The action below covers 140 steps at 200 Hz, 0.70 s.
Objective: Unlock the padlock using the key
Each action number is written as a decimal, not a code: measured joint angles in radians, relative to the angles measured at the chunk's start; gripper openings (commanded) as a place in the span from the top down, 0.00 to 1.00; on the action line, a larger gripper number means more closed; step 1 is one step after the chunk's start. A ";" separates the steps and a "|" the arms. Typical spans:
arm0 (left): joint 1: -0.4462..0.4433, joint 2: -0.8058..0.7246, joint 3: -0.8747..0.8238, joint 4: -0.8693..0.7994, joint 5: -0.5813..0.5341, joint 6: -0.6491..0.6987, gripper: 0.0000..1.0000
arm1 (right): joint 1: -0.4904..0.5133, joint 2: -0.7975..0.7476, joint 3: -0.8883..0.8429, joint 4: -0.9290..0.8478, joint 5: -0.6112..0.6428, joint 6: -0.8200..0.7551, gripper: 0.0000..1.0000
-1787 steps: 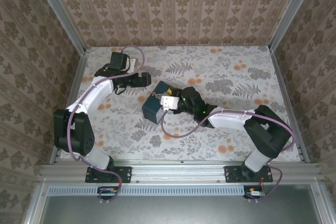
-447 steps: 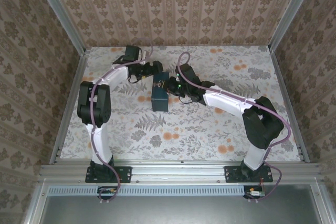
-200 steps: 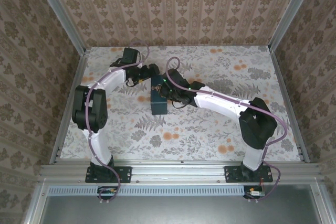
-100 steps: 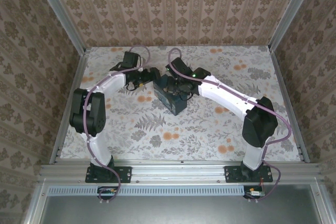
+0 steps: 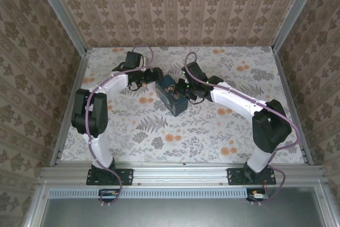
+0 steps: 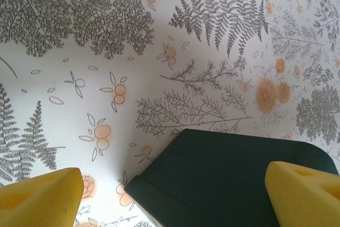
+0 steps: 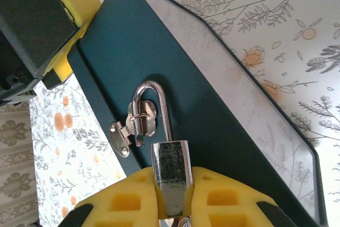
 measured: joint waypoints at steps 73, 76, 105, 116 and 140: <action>0.007 0.030 0.028 0.034 0.005 0.020 0.11 | -0.010 0.046 -0.016 0.152 -0.087 0.021 1.00; 0.007 0.030 0.028 0.037 0.007 0.020 0.11 | -0.010 0.048 -0.016 0.159 -0.090 0.021 1.00; 0.007 0.033 0.027 0.039 0.039 0.028 0.13 | -0.006 0.088 -0.004 0.229 -0.146 0.012 1.00; 0.007 0.033 0.027 0.041 0.053 0.031 0.13 | -0.004 0.097 0.000 0.240 -0.154 0.010 1.00; 0.007 0.033 0.025 0.044 0.070 0.032 0.13 | -0.005 0.114 0.018 0.245 -0.166 0.010 1.00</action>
